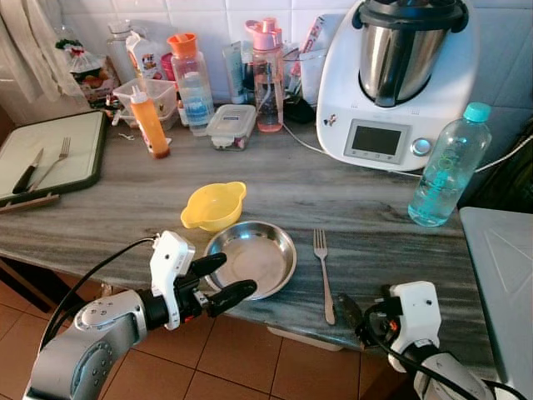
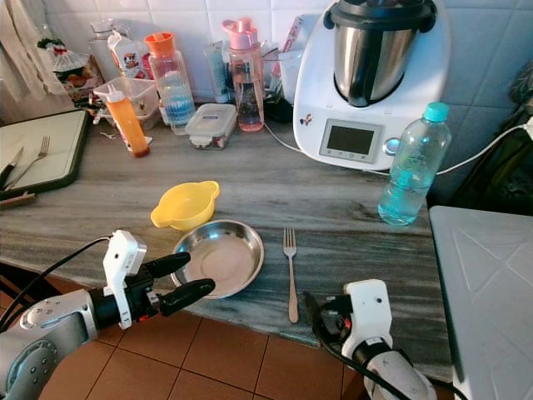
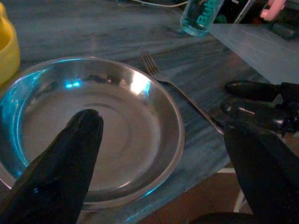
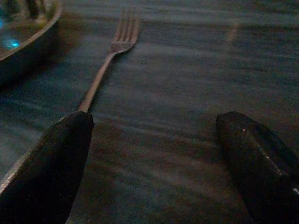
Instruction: Setting the table
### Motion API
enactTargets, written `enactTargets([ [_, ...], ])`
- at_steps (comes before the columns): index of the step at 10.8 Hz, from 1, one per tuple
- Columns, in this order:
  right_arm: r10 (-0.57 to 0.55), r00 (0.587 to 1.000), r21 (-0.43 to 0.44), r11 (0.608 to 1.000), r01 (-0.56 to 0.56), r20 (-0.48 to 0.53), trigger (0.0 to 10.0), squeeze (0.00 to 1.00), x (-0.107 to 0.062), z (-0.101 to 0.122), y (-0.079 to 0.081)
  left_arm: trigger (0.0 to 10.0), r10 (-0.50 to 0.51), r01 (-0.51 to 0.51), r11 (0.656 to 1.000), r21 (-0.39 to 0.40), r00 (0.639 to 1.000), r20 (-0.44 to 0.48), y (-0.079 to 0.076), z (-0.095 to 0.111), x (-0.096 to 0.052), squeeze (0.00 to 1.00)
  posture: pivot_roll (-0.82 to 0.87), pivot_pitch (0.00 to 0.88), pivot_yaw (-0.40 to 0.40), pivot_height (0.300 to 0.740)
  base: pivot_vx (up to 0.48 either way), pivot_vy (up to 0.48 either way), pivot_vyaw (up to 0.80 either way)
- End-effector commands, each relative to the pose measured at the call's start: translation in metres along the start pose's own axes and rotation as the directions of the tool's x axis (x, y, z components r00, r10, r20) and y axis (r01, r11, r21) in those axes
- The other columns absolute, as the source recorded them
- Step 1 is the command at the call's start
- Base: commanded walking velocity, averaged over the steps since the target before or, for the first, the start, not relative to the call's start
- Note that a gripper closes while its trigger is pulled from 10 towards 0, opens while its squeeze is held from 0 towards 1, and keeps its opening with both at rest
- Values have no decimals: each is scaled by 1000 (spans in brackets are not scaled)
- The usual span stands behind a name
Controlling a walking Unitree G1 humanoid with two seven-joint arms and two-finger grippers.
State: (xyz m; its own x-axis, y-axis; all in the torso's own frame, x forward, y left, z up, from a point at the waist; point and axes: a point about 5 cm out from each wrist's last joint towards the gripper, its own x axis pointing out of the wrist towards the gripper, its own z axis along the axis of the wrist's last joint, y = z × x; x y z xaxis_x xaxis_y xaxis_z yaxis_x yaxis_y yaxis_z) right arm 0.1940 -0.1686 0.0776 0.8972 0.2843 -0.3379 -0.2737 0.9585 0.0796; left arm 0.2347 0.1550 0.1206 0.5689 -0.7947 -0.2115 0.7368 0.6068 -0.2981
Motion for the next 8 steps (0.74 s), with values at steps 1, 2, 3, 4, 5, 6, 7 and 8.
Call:
enactTargets([
  [1,67,997,32,997,-65,-41,10000,1000,0,-9,11,10000,4,-4,1000,22,1000,-15,1,2,-2,0,58,5,92,740,0,0,0],
  [2,82,996,35,996,-80,-40,10000,1000,0,-10,13,10000,4,-4,1000,22,1000,-16,1,2,-2,0,58,7,92,740,0,0,0],
  [3,102,994,39,994,-100,-35,10000,1000,0,-9,16,10000,4,-4,1000,22,1000,-16,2,2,-2,0,56,9,93,740,0,0,0],
  [4,112,993,41,993,-111,-32,10000,1000,0,-9,17,10000,2,-2,1000,22,1000,-17,1,2,-2,0,55,9,94,740,0,0,0],
  [5,133,991,40,990,-132,-27,10000,1000,1,-8,21,10000,1,0,1000,22,1000,-18,1,2,-1,0,55,10,96,740,0,0,0],
  [6,146,989,38,989,-145,-24,10000,1000,1,-7,24,10000,-1,1,1000,22,1000,-18,1,2,-1,0,56,10,96,740,0,0,0],
  [7,160,987,35,987,-159,-22,10000,1000,3,-7,27,10000,0,1,1000,23,1000,-20,1,2,-1,0,57,10,97,740,0,0,0],
  [8,170,985,34,985,-169,-18,10000,1000,4,-6,29,10000,0,1,1000,22,1000,-20,1,2,-1,0,57,11,96,740,0,0,0],
])
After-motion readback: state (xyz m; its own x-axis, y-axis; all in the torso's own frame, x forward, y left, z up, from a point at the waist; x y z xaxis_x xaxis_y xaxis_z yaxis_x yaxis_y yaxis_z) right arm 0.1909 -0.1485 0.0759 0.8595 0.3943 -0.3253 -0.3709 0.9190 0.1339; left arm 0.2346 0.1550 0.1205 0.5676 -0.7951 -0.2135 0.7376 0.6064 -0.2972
